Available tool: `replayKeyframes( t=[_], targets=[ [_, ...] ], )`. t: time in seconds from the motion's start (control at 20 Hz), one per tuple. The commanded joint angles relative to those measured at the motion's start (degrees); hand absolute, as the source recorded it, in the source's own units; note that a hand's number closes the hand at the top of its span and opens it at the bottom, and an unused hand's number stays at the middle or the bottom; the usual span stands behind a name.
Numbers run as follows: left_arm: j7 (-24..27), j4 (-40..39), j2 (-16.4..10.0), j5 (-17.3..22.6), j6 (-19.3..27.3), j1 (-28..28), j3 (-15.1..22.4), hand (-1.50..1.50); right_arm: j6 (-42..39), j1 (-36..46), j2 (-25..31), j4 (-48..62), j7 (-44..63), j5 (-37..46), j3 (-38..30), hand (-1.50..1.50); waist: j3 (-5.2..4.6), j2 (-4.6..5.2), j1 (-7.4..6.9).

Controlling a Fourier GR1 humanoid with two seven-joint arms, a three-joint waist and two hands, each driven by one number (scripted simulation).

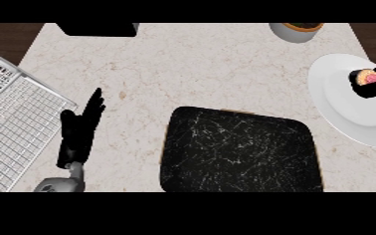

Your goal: Pick the cupcake from the tray and place it in the plate

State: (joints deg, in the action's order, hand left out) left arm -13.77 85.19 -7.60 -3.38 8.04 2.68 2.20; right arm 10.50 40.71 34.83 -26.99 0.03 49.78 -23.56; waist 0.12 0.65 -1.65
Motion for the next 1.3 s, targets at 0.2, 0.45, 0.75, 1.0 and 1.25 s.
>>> replayKeyframes(
  t=[0.2,0.45,0.75,1.0,1.25],
  targets=[
    [4.1,-1.3,2.9,-2.2,1.5,-3.1,2.5,0.0,-9.2,1.8,3.6,12.7,-5.3,0.0,0.2,-1.5,0.04,0.18,-0.45],
    [0.1,0.3,2.0,-1.5,1.4,0.2,1.0,0.0,-10.3,0.8,4.6,11.7,-18.6,-4.9,-3.4,-1.5,0.08,0.0,0.16],
    [0.0,0.2,1.5,-1.0,1.7,-0.9,-0.2,0.0,-12.9,1.9,3.4,9.8,-28.4,-20.5,-17.4,-1.5,0.15,-0.52,1.56],
    [0.3,1.0,1.3,-0.3,0.7,-2.1,-0.4,0.0,-21.6,-2.9,7.4,13.3,-33.2,-26.9,-23.0,-1.5,0.1,-0.17,0.76],
    [3.3,-3.8,1.3,-1.3,0.3,0.2,-0.7,0.0,-26.2,-2.4,9.7,14.7,-34.7,-27.1,-21.4,-1.5,0.08,0.12,0.18]
  ],
)
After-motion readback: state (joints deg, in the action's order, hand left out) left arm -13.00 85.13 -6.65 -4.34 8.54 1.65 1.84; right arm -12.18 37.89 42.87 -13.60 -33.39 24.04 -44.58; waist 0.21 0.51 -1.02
